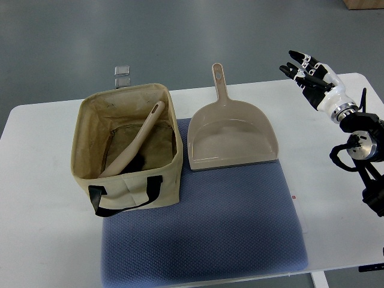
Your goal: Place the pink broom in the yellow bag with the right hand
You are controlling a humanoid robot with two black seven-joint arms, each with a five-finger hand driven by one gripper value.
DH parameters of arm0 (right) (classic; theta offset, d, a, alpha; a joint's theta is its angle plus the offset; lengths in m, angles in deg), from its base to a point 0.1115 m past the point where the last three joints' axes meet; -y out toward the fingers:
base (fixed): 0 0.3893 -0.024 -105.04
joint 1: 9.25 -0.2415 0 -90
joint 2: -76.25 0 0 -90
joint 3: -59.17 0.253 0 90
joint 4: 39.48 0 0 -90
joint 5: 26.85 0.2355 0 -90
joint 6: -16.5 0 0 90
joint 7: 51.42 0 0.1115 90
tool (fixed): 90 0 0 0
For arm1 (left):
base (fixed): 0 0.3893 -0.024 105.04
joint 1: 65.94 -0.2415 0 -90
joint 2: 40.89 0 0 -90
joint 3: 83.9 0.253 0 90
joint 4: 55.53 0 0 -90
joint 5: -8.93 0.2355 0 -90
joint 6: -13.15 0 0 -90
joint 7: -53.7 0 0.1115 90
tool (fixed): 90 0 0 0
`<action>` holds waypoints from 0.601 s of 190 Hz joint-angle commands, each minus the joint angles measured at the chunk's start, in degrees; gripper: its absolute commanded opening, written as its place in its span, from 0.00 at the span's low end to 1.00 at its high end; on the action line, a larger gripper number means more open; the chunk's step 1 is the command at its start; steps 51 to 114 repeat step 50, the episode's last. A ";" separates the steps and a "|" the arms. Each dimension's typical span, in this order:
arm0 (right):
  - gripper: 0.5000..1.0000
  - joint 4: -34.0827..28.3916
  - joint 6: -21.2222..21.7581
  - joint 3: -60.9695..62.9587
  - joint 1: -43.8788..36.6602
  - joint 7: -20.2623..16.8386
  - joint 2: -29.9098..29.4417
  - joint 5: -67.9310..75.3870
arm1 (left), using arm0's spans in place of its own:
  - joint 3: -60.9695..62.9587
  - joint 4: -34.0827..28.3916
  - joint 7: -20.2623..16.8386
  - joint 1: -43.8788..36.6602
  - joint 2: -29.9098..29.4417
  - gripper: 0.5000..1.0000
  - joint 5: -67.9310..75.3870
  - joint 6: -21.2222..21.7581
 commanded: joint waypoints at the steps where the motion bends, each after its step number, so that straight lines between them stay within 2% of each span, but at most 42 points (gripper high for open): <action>1: 0.86 0.71 0.11 0.93 0.55 1.08 -0.42 0.58 | 0.00 0.00 0.00 0.00 0.00 1.00 -0.06 0.01; 31: 0.86 1.33 0.11 0.84 1.42 1.08 -3.85 0.49 | 0.00 0.00 0.00 0.00 0.00 1.00 0.03 0.01; 114: 0.86 1.33 0.37 0.57 2.22 1.08 -4.03 0.58 | 0.00 0.00 0.00 0.00 0.00 1.00 0.03 0.01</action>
